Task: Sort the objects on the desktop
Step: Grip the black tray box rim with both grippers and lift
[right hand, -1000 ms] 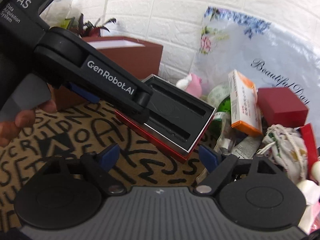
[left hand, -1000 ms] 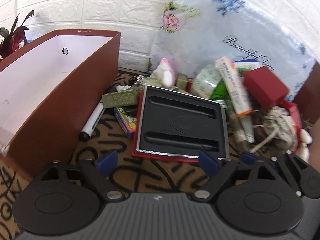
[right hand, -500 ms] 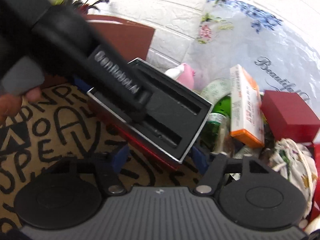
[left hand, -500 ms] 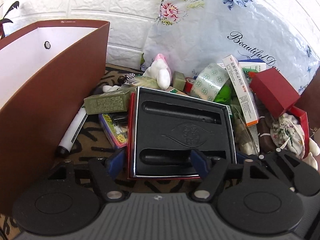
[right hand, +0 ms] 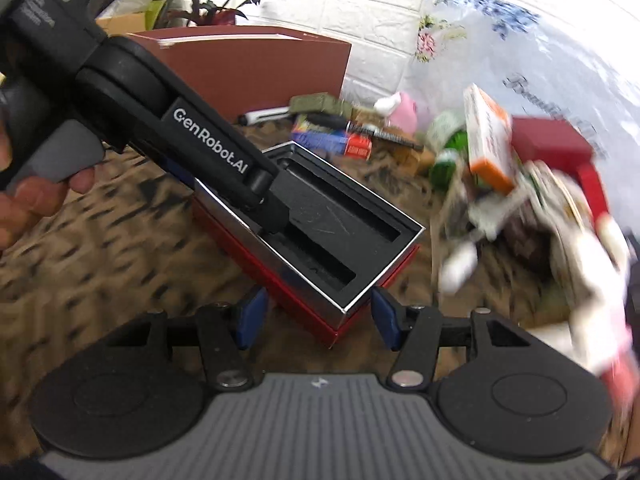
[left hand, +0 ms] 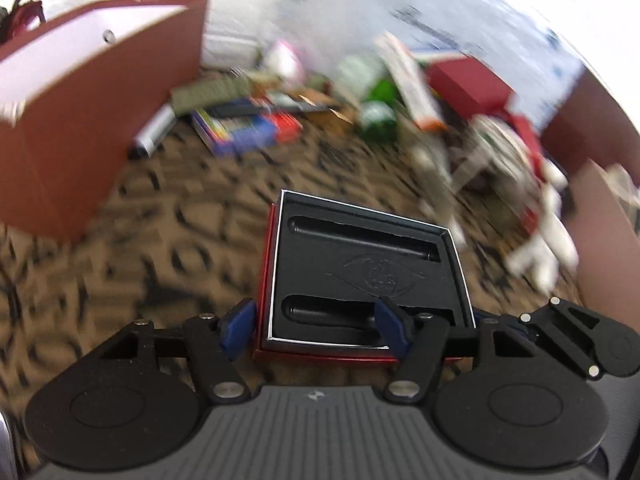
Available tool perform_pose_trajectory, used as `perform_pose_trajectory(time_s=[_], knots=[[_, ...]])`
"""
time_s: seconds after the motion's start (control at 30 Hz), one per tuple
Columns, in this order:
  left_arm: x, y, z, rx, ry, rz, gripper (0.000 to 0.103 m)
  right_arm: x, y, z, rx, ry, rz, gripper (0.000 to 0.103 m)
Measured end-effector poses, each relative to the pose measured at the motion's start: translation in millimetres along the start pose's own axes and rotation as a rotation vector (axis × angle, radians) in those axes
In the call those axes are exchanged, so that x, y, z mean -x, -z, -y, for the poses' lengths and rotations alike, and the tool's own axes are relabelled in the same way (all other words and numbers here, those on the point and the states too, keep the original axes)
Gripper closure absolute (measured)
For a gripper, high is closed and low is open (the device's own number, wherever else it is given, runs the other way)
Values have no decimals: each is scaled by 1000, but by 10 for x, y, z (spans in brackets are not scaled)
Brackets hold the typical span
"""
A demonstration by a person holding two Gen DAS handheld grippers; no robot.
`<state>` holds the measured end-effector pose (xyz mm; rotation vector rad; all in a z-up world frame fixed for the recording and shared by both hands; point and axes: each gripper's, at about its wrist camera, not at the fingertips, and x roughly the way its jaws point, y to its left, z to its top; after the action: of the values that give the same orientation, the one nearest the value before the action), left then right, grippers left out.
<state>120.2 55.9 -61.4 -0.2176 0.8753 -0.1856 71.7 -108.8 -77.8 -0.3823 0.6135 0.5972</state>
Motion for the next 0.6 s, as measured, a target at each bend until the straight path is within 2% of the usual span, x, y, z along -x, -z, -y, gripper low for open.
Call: perform_pose_trajectory(time_s=[0.23,0.4,0.5,0.6], knots=[[237,566,533,-53,100,-53,37,880,569,-74,-116,17,-43,47],[313,746,865,-131,157,-88,38,1207,853,27,-142,43,-56,42],[324,800,1001,-178,114,-85,32,1245,962,89,-163,49,-82,36],[311,799,1024,-180,81,-84,22,1237,1009,124,-174,59,-58,34]])
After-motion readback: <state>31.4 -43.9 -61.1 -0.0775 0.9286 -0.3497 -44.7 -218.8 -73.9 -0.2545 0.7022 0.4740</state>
